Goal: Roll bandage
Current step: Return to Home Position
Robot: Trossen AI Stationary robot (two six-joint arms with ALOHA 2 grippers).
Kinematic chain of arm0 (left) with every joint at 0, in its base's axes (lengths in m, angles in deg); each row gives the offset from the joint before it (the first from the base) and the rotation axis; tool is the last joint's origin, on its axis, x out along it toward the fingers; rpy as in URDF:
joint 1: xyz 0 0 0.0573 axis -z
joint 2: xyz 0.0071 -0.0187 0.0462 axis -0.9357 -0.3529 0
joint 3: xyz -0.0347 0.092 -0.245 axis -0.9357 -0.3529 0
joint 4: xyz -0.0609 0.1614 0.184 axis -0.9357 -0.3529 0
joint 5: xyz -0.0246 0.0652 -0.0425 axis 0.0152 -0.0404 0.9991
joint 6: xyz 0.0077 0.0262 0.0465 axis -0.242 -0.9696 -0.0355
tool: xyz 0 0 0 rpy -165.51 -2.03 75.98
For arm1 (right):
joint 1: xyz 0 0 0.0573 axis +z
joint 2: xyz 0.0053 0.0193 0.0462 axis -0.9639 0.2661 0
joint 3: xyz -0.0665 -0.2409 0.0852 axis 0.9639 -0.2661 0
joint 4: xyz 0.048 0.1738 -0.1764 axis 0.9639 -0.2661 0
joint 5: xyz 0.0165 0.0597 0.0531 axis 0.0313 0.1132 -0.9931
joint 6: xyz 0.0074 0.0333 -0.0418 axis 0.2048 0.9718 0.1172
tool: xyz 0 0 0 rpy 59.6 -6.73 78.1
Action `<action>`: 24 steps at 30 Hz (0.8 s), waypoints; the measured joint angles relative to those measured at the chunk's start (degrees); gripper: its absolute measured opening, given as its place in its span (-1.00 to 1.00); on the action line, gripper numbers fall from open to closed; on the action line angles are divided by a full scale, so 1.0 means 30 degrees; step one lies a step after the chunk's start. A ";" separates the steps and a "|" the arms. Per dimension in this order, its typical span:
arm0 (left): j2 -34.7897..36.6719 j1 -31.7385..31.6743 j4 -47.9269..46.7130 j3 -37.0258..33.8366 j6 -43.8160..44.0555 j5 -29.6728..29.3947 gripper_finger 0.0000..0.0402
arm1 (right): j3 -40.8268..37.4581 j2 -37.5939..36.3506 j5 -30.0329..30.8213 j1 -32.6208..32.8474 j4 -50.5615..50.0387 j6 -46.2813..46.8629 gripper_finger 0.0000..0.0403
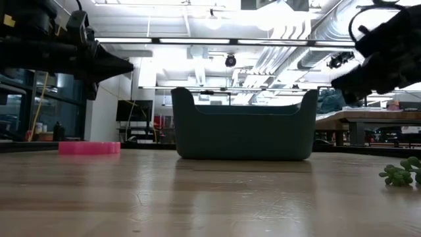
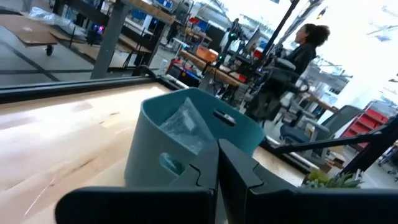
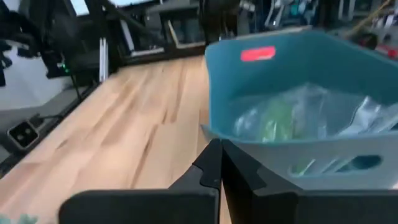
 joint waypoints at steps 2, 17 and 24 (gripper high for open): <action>-0.0103 0.0000 -0.0095 -0.0009 0.0000 -0.0024 -1.00 | -0.0007 -0.1239 0.0135 -0.0113 -0.0182 0.0006 -1.00; -0.0218 0.0005 -0.0809 -0.0009 0.0000 -0.0034 -1.00 | -0.0015 -0.3828 0.0130 -0.0242 -0.0104 0.0008 -1.00; -0.0220 0.0006 -0.0843 -0.0009 0.0000 -0.0037 -1.00 | -0.0015 -0.3828 0.0130 -0.0242 -0.0114 0.0003 -1.00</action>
